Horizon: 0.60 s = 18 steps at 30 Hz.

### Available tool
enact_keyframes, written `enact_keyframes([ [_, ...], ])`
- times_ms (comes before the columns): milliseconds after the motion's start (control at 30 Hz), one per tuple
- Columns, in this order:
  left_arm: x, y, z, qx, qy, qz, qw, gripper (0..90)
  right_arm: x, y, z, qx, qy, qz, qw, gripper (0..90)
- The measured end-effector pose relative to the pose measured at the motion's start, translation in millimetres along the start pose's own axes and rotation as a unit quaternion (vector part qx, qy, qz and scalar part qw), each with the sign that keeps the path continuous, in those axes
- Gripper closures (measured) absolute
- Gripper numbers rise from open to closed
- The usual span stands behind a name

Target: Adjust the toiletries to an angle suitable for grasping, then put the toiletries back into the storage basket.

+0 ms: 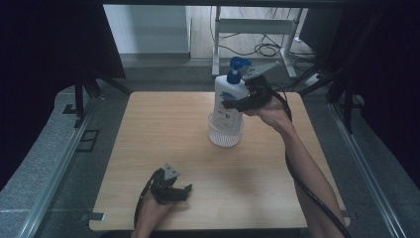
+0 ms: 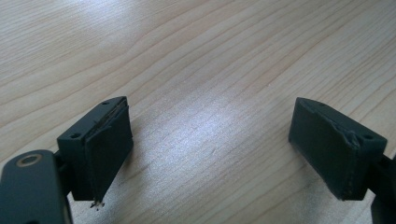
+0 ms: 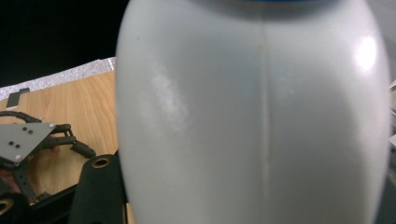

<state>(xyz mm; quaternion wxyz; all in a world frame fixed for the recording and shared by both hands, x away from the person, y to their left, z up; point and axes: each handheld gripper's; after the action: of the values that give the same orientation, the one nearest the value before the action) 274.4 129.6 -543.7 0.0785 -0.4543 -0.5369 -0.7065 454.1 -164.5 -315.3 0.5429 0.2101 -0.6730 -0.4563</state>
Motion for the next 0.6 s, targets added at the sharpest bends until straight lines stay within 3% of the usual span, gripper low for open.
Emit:
enact_keyframes([
  [600,-0.3,-0.1,-0.2,0.001,-0.001,-0.002,1.0000,13.1,-13.0,-4.4,-20.3,-0.006,-0.015,0.010,0.9998,37.5],
])
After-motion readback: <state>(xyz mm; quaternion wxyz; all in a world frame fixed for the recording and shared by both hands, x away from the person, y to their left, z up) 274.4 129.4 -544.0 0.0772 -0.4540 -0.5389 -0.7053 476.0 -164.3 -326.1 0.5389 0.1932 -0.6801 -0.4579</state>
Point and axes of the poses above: each handheld gripper's, and its own axes: x roughly backward along the jaws, y roughly out of its top, z roughly to its left, and after that the axes turned 3 degrees about y, right-handed
